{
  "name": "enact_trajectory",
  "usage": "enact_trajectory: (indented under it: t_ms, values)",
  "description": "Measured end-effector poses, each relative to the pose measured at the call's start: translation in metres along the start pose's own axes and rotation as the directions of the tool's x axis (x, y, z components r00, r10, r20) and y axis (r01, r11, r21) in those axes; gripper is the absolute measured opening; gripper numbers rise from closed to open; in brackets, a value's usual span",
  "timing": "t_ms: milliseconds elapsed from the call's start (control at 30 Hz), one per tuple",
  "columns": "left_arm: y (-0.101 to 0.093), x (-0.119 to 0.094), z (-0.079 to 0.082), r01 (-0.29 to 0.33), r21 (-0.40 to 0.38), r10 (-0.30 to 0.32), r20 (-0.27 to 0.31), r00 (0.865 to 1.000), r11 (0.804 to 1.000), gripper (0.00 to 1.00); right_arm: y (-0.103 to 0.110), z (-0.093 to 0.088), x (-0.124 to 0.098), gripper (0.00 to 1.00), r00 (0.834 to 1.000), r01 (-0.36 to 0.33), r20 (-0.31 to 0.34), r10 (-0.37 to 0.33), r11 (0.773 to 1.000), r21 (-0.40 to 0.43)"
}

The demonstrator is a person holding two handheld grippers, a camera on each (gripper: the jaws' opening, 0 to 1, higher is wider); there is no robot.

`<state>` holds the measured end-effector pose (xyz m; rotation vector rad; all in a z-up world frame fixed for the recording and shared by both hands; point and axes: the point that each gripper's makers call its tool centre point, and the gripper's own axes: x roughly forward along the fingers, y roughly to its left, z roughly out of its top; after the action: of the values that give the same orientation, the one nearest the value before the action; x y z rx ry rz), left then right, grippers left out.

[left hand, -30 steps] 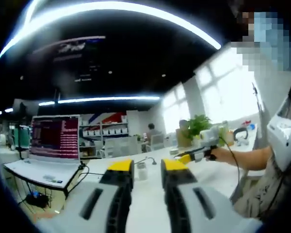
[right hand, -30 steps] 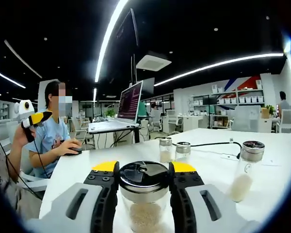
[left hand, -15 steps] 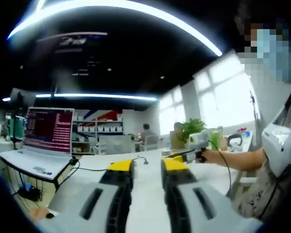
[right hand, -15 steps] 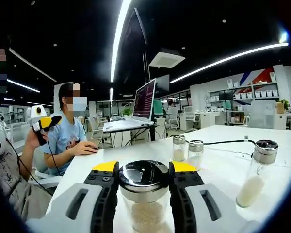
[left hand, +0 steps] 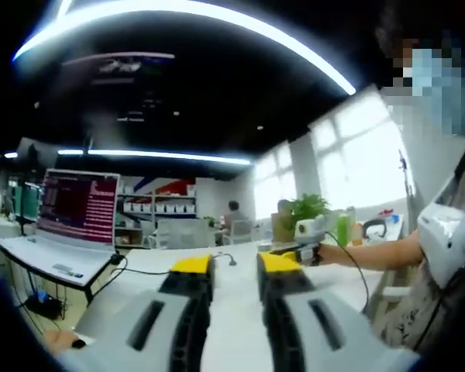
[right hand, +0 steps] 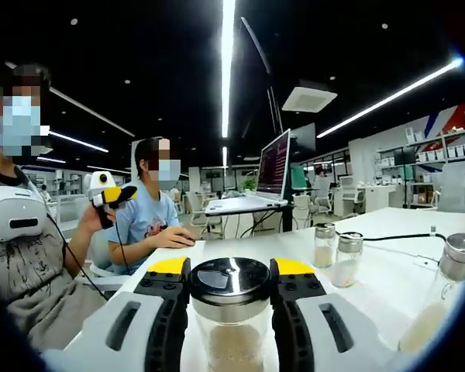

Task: Rotate the seasoning bottle until the label or dispensing opening points toward the visible target arrow and the bottle remains upright within the marked orientation range

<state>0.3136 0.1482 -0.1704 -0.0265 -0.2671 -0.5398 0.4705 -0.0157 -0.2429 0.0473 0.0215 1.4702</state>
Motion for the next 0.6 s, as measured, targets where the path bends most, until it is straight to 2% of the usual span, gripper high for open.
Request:
enact_trajectory:
  t_ms: [167,267,333,400,467,600]
  values:
    - [-0.001,-0.002,0.002,0.009,-0.006,-0.009,0.007,1.000,1.000,0.23,0.000,0.001,0.000,0.41,0.999,-0.036,0.020,0.036,0.999,0.010]
    - [-0.003,-0.002,0.001,0.014,0.002,-0.014,-0.001,1.000,1.000,0.23,0.001,0.002,0.000,0.42,0.999,-0.026,0.020,0.025,1.000,0.007]
    - [-0.005,-0.001,0.000,0.017,0.005,-0.017,-0.005,1.000,1.000,0.23,-0.005,0.000,-0.002,0.45,0.999,0.041,-0.006,-0.041,0.998,0.051]
    - [-0.005,0.000,-0.002,0.017,0.006,-0.017,-0.009,1.000,1.000,0.23,-0.004,0.014,-0.006,0.48,0.996,0.058,0.069,-0.065,0.994,0.090]
    - [-0.004,0.000,-0.003,0.015,0.008,-0.015,-0.013,1.000,1.000,0.23,-0.006,0.023,-0.011,0.52,0.987,0.100,0.108,-0.115,0.985,0.138]
    - [-0.006,-0.001,-0.002,0.018,0.020,-0.018,-0.002,1.000,1.000,0.23,-0.007,0.034,-0.019,0.58,0.966,0.201,0.143,-0.216,0.973,0.111]
